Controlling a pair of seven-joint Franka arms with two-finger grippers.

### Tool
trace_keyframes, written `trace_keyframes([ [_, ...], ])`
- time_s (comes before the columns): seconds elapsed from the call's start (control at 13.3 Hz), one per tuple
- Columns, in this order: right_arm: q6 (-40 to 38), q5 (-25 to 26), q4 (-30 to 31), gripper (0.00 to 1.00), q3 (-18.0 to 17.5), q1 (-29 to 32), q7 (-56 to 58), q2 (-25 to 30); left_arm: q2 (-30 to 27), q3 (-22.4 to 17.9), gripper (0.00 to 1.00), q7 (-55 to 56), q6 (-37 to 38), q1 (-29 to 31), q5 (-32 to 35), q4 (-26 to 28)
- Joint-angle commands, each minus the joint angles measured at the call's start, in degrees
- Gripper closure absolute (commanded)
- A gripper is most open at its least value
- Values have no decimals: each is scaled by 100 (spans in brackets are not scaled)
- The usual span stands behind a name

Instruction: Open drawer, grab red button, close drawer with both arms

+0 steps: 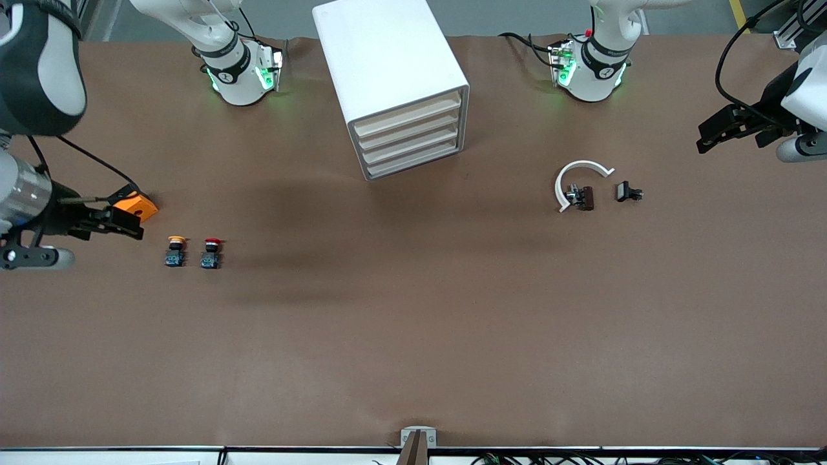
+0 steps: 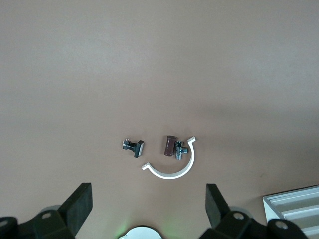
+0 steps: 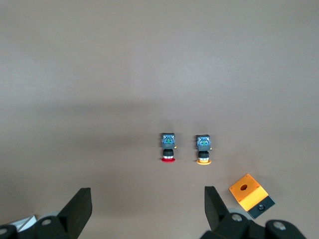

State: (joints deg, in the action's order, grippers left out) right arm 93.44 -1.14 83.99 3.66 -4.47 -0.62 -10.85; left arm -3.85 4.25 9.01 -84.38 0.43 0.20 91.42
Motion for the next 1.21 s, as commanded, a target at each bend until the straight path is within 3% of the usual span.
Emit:
trace_keyframes([
  [0.0,-159,-62,205,0,-32,-36,-78,503,-72,-3,0,-92,-17,45,-73,-10],
  [0.75,-107,-9,898,0,-287,131,-69,1444,7,-12,0,-75,-8,36,-21,-142],
  [1.13,-543,-9,856,0,-287,87,-78,1489,15,24,0,-83,1,-17,-12,-150],
])
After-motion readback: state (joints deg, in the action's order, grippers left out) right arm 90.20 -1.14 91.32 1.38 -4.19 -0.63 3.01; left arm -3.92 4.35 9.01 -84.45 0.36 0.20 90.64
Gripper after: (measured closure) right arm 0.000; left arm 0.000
